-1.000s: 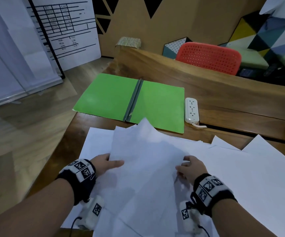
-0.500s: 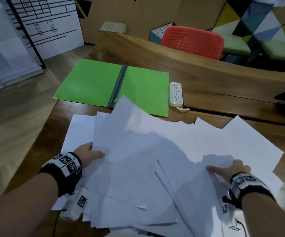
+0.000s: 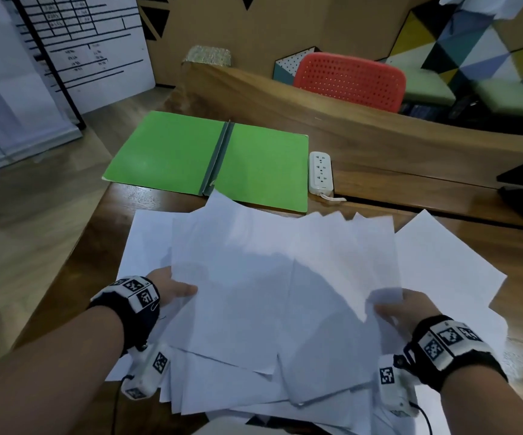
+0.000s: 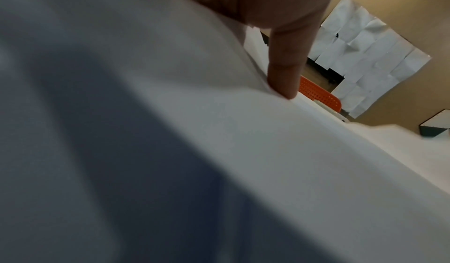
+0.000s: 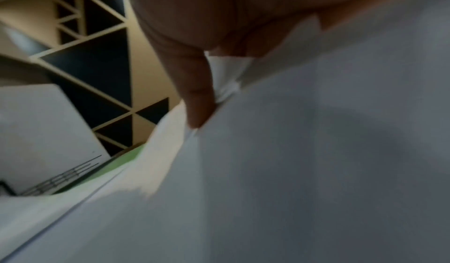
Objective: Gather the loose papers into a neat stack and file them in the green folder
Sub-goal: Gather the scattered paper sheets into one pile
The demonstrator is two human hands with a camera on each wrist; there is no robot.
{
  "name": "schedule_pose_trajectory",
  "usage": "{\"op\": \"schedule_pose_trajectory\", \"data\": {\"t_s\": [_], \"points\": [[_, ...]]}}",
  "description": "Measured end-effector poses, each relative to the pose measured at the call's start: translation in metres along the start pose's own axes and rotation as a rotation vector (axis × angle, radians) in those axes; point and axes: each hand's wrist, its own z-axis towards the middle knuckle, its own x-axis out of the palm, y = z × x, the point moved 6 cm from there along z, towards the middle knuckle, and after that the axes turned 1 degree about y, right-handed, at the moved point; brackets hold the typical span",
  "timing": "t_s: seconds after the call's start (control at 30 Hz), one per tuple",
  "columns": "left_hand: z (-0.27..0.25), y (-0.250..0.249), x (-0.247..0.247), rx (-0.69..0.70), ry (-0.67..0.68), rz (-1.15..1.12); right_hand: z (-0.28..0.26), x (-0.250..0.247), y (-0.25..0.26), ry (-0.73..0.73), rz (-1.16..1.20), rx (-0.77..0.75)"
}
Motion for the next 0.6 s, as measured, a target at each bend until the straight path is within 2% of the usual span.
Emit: {"op": "schedule_pose_trajectory", "data": {"t_s": [0.07,0.13,0.23,0.3,0.37,0.43,0.5,0.6], "points": [[-0.001,-0.001,0.0,0.001,0.001,0.02,-0.01,-0.02,0.012,-0.104,-0.117,0.004],[-0.003,0.0,0.001,0.001,-0.001,0.021,-0.026,-0.057,0.032,-0.31,-0.108,-0.085],[-0.003,0.0,0.001,-0.003,-0.003,0.025,-0.044,-0.112,0.042,-0.554,0.285,-0.161],[-0.005,0.0,0.001,-0.007,0.003,0.027,-0.044,-0.134,0.04,-0.621,0.513,-0.191],[-0.006,-0.002,0.001,-0.003,0.018,0.032,-0.042,-0.135,0.046,-0.634,0.601,-0.219],[-0.007,0.0,0.002,-0.022,0.015,0.047,-0.04,-0.111,0.056,-0.592,0.626,-0.21],[-0.007,0.0,0.001,-0.013,-0.01,0.088,-0.038,-0.068,0.062,-0.491,0.61,-0.155],[-0.003,0.002,-0.003,-0.073,-0.052,-0.011,-0.034,-0.003,0.066,-0.301,0.463,-0.14]]}}
